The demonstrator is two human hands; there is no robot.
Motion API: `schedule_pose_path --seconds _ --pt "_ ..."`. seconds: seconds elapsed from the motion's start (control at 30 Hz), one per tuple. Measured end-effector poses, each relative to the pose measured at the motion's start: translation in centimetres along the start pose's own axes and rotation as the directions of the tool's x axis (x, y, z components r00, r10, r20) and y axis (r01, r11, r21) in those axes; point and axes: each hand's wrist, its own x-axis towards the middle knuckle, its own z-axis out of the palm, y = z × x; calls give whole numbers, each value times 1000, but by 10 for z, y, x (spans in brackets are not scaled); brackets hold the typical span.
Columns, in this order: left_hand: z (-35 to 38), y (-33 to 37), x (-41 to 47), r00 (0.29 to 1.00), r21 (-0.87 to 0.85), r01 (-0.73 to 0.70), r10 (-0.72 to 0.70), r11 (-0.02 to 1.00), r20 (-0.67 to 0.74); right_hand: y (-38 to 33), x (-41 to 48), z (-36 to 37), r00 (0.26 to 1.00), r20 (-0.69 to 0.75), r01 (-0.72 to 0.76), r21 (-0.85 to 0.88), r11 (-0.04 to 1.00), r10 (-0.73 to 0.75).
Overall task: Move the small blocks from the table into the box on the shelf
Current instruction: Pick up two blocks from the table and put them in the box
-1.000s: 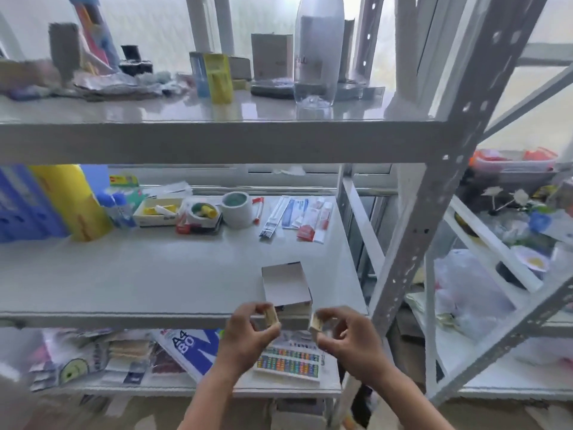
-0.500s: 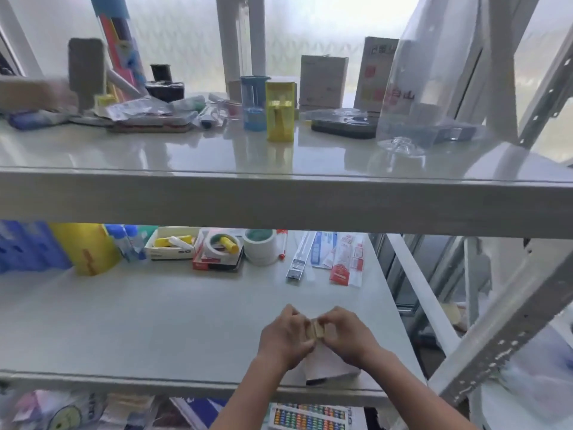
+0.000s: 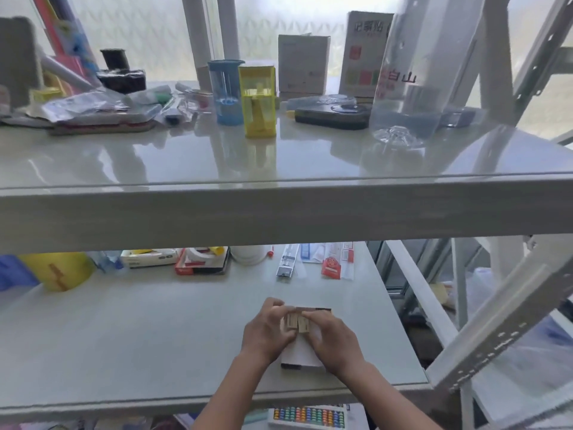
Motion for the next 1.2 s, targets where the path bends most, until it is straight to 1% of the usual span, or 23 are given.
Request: schedule_pose_path --seconds 0.07,0.13,0.27,0.37,0.43,0.53,0.6,0.67,0.73,0.8,0.87,0.93,1.03,1.2 --pt "4 0 -5 1000 -21 16 -17 1000 -24 1 -3 2 1000 -22 -2 15 1000 2" --pt "9 0 -9 996 -82 52 -58 995 -74 -1 -3 2 999 -37 -17 15 1000 18" --pt "16 2 -11 970 -240 170 -206 956 -133 -12 -1 4 994 -73 -80 11 997 80" --pt "19 4 -11 950 -230 240 -278 943 -146 -14 -3 7 992 -88 -96 -2 995 95" --pt "21 6 -12 943 -208 268 -300 941 -142 -13 -3 7 993 -81 -88 8 996 88" --pt "20 7 -17 946 -206 269 -299 941 -129 -10 -3 5 997 -34 -63 -1 998 63" --pt "17 9 -25 949 -220 261 -291 940 -119 -8 -7 1 999 -32 -35 8 999 35" --pt "12 13 -43 950 -234 235 -274 943 -148 -5 -18 -8 993 -114 -4 25 1000 7" --pt "8 19 -70 936 -255 212 -271 943 -226 1 -37 -18 976 -217 3 77 997 14" --pt "6 25 -101 921 -314 209 -294 926 -257 9 -65 -27 967 -250 -17 154 988 55" --pt "10 28 -131 923 -368 229 -321 901 -212 18 -98 -36 973 -193 -72 257 964 124" --pt "19 29 -156 931 -377 260 -334 889 -146 27 -131 -41 977 -112 -130 344 930 179" --pt "38 32 -191 943 -328 293 -328 898 -54 47 -180 -38 969 -71 -195 361 912 236" --pt "70 43 -240 943 -259 328 -332 908 29 72 -245 -25 951 -23 -280 352 893 307"
